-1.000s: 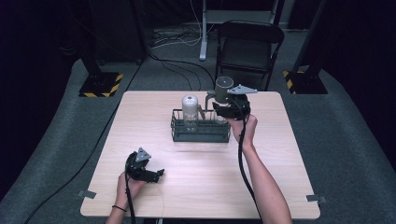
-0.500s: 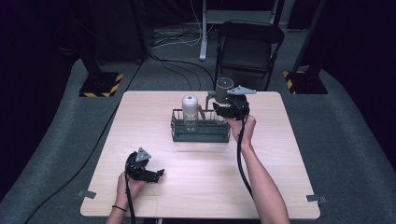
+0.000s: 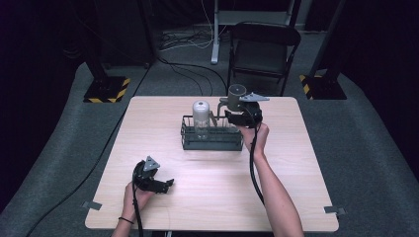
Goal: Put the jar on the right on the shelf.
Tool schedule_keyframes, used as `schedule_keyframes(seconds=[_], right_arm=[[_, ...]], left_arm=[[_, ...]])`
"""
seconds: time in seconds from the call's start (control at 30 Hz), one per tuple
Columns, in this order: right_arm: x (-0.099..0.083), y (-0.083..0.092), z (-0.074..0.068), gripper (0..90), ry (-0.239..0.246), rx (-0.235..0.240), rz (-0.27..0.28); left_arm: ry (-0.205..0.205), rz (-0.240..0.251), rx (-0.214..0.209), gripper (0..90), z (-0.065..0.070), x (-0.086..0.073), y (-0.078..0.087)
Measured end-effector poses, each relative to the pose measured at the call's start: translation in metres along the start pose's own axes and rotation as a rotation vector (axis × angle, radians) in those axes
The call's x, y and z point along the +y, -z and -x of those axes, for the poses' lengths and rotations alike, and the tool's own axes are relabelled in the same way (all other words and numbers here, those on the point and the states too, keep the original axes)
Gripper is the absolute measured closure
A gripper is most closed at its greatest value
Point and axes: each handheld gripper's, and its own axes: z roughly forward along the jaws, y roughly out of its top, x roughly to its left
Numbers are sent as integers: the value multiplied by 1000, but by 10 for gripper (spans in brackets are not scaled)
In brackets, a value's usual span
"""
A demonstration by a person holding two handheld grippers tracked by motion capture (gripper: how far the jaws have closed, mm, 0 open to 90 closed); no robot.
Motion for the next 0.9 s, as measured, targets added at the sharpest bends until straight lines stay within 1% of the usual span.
schedule_keyframes(seconds=[0.47,0.8,0.9], right_arm=[[-11,-8,1,302,0,-6,-25],[-18,-15,-2,302,5,-2,-42],[-19,-15,-3,302,6,-1,-37]], left_arm=[[-1,0,0,10,0,0,0],[-2,0,-1,10,0,0,0],[-3,0,-2,10,0,0,0]])
